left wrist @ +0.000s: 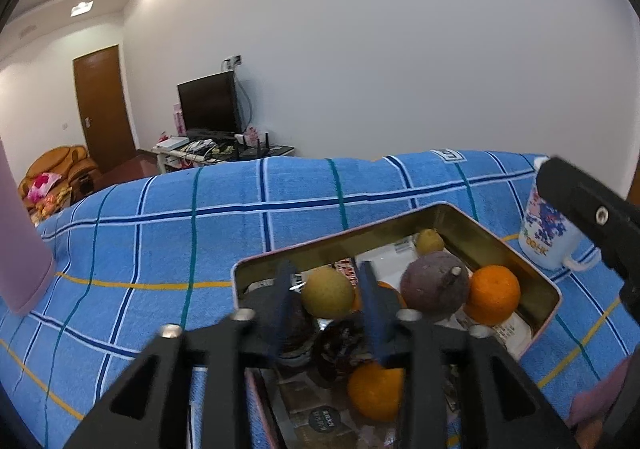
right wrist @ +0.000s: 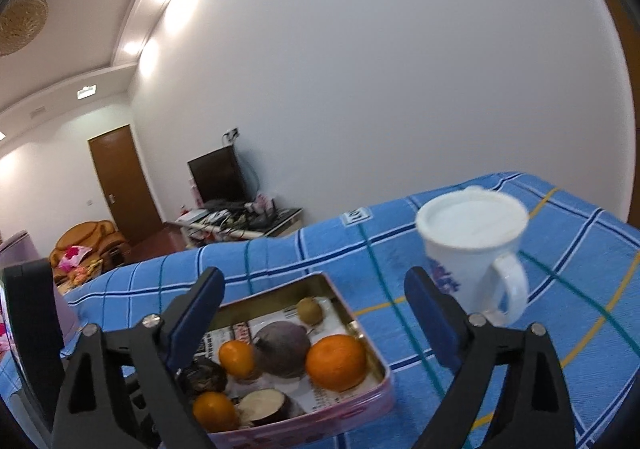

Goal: Organize fruits

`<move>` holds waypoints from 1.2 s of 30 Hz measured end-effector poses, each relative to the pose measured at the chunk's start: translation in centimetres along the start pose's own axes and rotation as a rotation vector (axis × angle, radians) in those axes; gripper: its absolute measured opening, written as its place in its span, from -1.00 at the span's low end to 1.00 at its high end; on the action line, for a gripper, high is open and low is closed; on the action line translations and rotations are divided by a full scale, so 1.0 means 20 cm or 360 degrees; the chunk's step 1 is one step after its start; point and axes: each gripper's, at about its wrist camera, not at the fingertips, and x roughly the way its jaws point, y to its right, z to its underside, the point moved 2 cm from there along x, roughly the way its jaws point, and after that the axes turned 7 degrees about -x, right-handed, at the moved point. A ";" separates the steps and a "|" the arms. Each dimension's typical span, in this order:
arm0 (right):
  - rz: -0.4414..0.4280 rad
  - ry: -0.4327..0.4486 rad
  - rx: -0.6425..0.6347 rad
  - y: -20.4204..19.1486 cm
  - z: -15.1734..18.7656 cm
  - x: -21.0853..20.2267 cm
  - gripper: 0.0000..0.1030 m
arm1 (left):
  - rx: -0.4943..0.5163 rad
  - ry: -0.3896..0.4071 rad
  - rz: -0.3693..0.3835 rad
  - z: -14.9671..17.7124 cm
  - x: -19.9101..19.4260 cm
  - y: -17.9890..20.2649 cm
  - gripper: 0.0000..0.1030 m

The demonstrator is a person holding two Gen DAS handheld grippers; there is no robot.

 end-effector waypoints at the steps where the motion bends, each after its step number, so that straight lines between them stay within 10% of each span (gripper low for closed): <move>1: 0.0014 0.0014 -0.0001 0.00 0.00 -0.01 0.98 | 0.0026 -0.0007 -0.0012 0.01 0.00 0.02 0.48; 2: 0.0028 0.0025 0.0000 0.00 0.00 -0.02 0.99 | 0.0048 -0.0004 -0.0021 0.01 -0.01 0.03 0.71; 36: 0.0178 0.0291 -0.0262 -0.16 0.06 -0.36 1.00 | -0.0043 0.0316 -0.0189 0.13 -0.40 -0.20 0.72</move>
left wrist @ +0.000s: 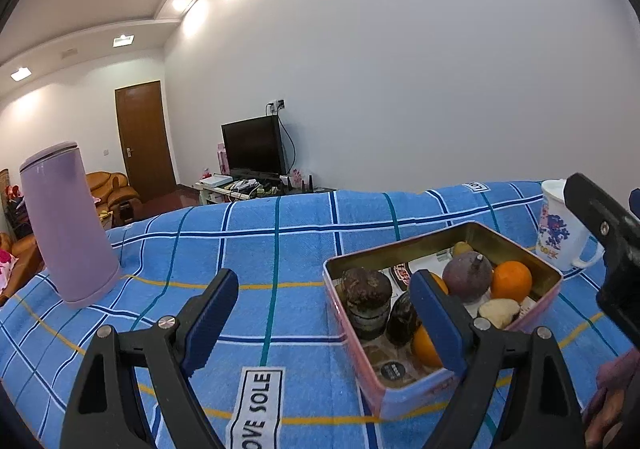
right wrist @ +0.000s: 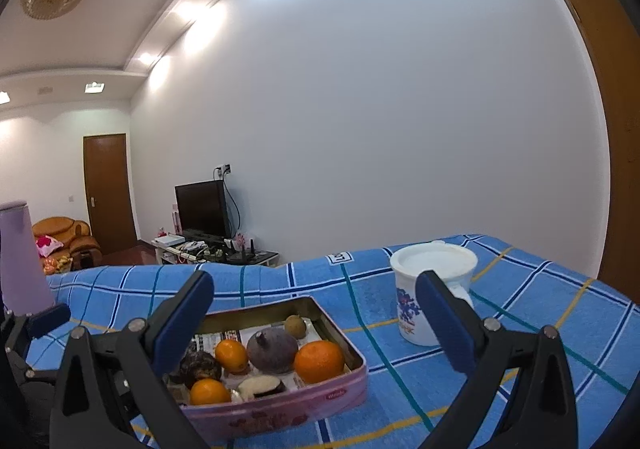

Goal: Organize fruits

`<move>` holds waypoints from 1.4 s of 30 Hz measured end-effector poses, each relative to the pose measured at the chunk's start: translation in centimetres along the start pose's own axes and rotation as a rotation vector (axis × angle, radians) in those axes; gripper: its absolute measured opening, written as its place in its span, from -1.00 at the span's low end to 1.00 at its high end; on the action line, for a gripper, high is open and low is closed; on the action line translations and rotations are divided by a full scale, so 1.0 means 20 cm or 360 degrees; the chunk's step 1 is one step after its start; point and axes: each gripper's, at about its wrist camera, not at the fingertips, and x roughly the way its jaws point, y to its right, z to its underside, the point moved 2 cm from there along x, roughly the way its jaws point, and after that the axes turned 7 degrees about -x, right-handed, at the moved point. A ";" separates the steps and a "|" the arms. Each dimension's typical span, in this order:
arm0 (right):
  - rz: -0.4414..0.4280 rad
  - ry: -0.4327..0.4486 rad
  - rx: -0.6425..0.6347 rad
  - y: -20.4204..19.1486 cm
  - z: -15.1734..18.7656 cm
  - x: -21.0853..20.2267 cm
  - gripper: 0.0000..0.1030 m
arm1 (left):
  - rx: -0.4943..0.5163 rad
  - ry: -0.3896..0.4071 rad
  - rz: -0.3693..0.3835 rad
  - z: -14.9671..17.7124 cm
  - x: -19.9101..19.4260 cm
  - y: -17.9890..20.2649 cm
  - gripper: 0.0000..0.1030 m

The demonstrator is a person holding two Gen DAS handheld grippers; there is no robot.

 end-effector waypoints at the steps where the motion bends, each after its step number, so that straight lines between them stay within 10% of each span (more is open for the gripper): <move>1: 0.0001 0.0002 -0.0006 0.00 0.00 -0.02 1.00 | -0.0004 0.0004 0.0005 0.00 -0.01 0.00 0.72; 42: 0.0115 0.0157 0.0018 -0.01 0.01 -0.36 1.00 | -0.0054 0.0092 0.0040 0.07 -0.25 -0.08 0.72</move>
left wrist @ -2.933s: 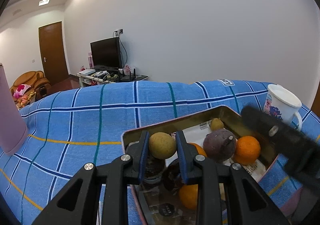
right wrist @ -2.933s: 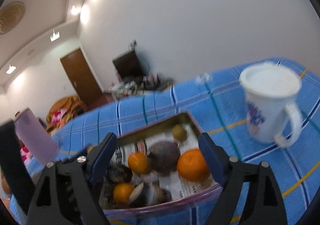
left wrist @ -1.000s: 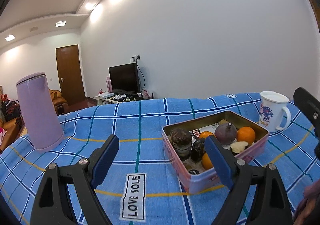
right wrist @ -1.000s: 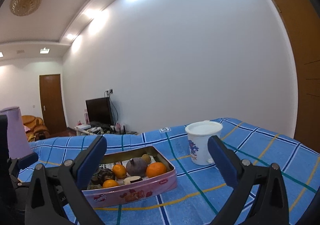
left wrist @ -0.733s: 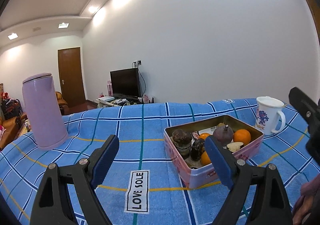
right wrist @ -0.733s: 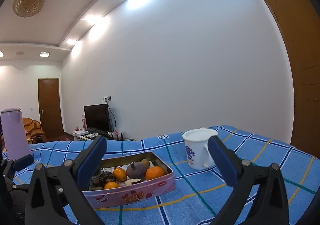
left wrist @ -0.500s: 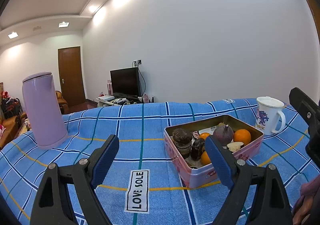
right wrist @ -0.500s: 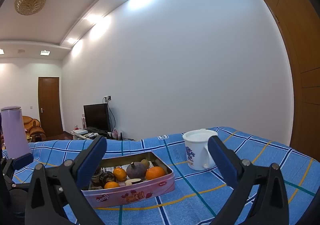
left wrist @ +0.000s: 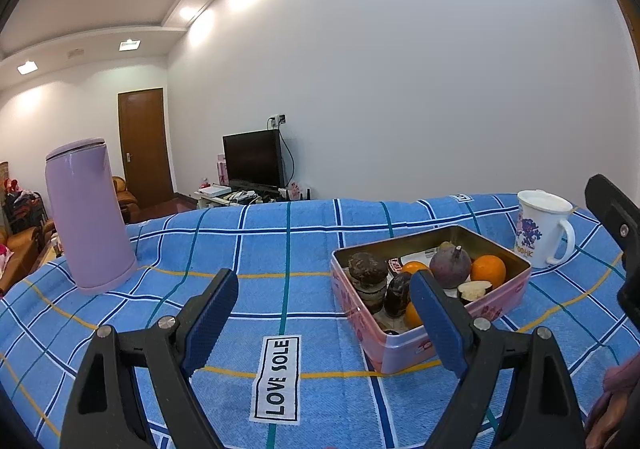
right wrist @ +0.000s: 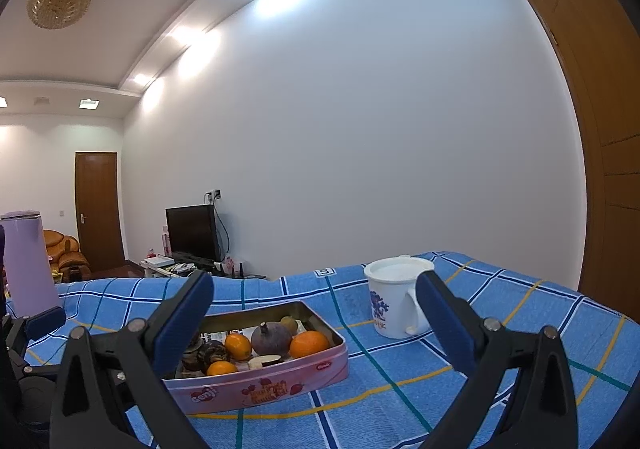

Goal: Organize fruits

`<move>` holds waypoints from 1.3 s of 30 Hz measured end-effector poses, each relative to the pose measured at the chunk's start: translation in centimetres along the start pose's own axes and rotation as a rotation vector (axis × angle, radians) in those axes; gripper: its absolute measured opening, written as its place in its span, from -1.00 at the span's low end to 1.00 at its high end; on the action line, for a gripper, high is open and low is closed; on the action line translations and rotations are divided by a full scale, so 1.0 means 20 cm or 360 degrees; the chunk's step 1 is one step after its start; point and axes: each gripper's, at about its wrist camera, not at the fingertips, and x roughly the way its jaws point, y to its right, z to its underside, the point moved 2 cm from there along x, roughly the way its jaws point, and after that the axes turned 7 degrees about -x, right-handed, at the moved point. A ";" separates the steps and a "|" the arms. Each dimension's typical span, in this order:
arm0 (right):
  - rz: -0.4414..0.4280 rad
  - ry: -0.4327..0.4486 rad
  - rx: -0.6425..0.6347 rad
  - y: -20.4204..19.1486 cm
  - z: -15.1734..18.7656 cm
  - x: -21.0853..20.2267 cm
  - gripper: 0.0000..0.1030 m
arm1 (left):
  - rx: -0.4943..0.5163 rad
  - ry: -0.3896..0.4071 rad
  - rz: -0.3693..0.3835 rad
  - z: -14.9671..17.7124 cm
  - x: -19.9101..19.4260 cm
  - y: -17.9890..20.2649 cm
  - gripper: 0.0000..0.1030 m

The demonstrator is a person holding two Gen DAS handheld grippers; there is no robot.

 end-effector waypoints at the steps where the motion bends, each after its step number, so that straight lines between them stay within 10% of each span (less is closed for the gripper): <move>1: 0.0003 -0.0001 0.0002 0.00 0.00 0.00 1.00 | -0.0002 -0.0004 -0.0001 0.00 0.00 0.00 0.72; 39: 0.0011 -0.0004 0.0002 0.00 0.00 0.00 1.00 | 0.0006 -0.0023 -0.0023 0.00 0.02 0.00 0.72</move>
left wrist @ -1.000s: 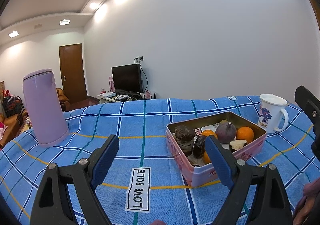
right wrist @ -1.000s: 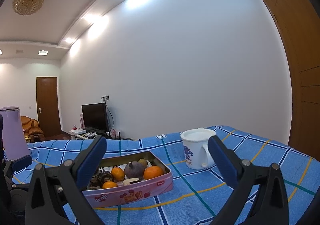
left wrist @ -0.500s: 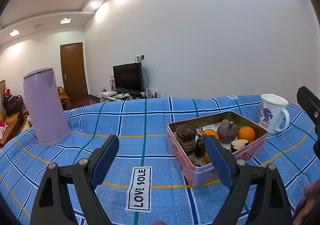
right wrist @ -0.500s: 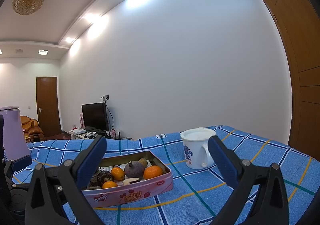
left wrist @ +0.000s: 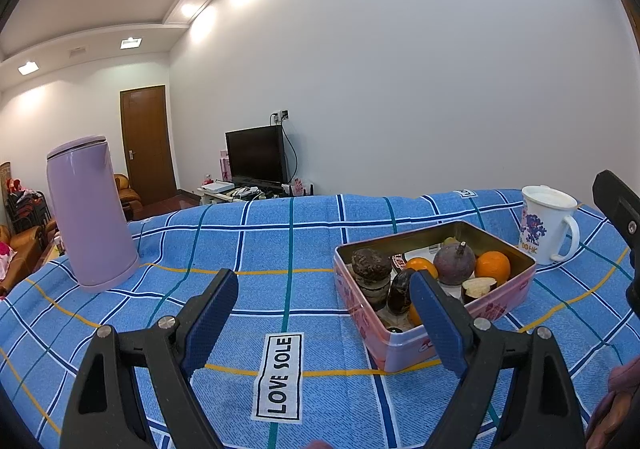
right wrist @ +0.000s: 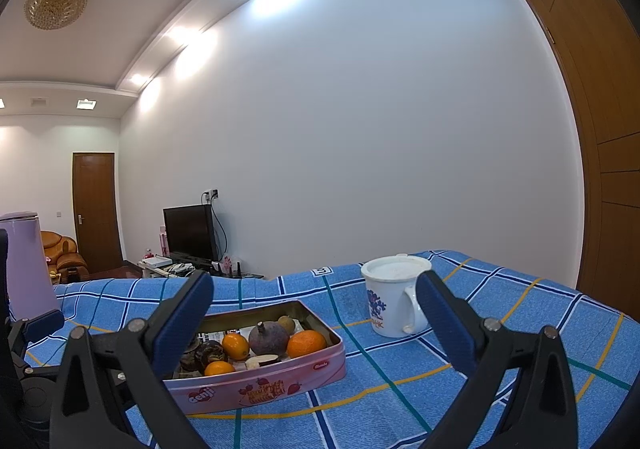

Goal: Organize fruits

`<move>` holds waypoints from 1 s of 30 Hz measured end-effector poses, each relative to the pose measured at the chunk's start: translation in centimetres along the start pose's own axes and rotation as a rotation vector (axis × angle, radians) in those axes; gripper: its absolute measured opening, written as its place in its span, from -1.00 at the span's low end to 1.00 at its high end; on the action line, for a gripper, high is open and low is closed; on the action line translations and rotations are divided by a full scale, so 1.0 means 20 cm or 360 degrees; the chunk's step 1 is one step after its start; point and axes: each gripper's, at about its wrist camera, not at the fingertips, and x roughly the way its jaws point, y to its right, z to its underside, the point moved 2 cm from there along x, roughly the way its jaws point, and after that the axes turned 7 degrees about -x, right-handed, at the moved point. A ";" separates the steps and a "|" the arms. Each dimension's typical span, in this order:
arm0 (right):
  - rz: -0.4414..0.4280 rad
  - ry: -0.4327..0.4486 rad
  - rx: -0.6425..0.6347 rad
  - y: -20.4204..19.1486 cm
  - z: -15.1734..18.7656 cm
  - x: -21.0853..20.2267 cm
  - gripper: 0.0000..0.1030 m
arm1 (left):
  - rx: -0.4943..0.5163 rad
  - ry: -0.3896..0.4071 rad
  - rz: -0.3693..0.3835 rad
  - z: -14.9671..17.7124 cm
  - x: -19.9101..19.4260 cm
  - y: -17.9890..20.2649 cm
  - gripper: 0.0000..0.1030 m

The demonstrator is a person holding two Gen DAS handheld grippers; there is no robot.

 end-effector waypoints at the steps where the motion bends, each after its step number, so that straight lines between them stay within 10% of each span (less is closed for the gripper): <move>1: 0.0000 0.0000 0.0000 0.00 0.00 0.00 1.00 | 0.0000 0.0000 0.0000 0.00 0.00 0.00 0.72; 30: 0.0000 -0.0001 -0.0001 0.00 0.00 0.00 1.00 | 0.0005 0.0001 -0.0013 0.00 0.00 0.00 0.72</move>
